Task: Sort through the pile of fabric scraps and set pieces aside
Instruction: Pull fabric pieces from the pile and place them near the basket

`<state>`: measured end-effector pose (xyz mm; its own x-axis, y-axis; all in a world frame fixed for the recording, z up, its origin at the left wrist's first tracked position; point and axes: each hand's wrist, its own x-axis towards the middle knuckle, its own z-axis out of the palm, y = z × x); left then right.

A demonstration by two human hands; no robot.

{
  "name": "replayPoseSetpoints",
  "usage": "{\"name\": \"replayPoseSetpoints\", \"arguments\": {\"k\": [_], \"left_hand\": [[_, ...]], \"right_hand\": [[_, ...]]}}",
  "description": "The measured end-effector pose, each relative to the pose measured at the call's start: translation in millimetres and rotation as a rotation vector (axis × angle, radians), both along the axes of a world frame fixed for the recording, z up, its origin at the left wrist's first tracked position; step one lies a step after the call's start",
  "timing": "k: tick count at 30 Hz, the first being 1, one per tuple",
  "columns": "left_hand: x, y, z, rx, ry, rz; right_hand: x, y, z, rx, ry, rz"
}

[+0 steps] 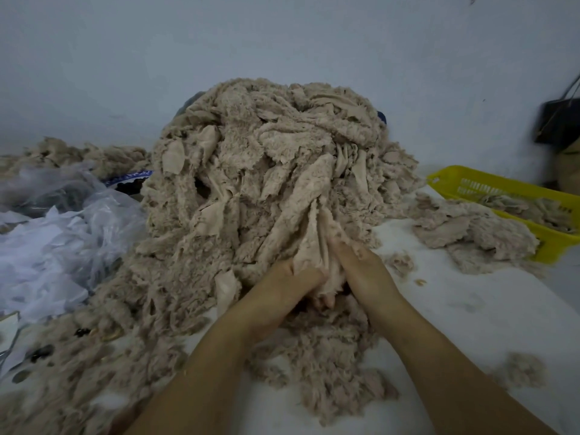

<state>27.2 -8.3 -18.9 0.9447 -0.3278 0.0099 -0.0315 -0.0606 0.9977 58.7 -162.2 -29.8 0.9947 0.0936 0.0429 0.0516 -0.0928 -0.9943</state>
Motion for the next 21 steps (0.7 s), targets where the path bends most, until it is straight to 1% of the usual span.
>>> {"name": "replayPoseSetpoints", "arguments": {"k": [2,4,6,8,10,13,15,17,19,21], "left_hand": [[1.0,0.8,0.0,0.017,0.022,-0.006],[3.3,-1.4,-2.0,-0.019,0.062,0.114],[7.8,-3.4,-2.7,-0.082,0.093,0.236],[11.4,-2.3,-0.3,-0.171,0.137,0.274],[12.8,0.5,2.8,-0.281,0.236,0.314],[13.2,2.5,3.7,-0.398,0.347,0.332],[14.4,4.0,5.3,-0.522,0.418,0.406],[17.3,5.4,7.4,-0.643,0.451,0.492],[18.2,4.1,9.9,-0.712,0.408,0.519],[18.1,4.1,10.8,-0.758,0.350,0.496]], "right_hand": [[2.0,-0.2,-1.1,-0.018,-0.030,-0.055],[-2.3,0.9,1.3,-0.116,-0.166,-0.083],[-8.3,5.5,3.2,-0.215,-0.265,-0.012],[-12.4,11.1,1.4,-0.282,-0.316,0.114],[-16.6,17.5,0.5,-0.319,-0.357,0.214],[-19.3,23.4,-1.5,-0.397,-0.392,0.284],[-20.3,23.7,-3.6,-0.378,-0.373,0.266],[-19.9,21.1,-6.5,-0.317,-0.304,0.206],[-16.8,19.6,-7.7,-0.289,-0.241,0.127],[-8.2,16.1,-8.8,-0.205,-0.179,-0.007]]}}
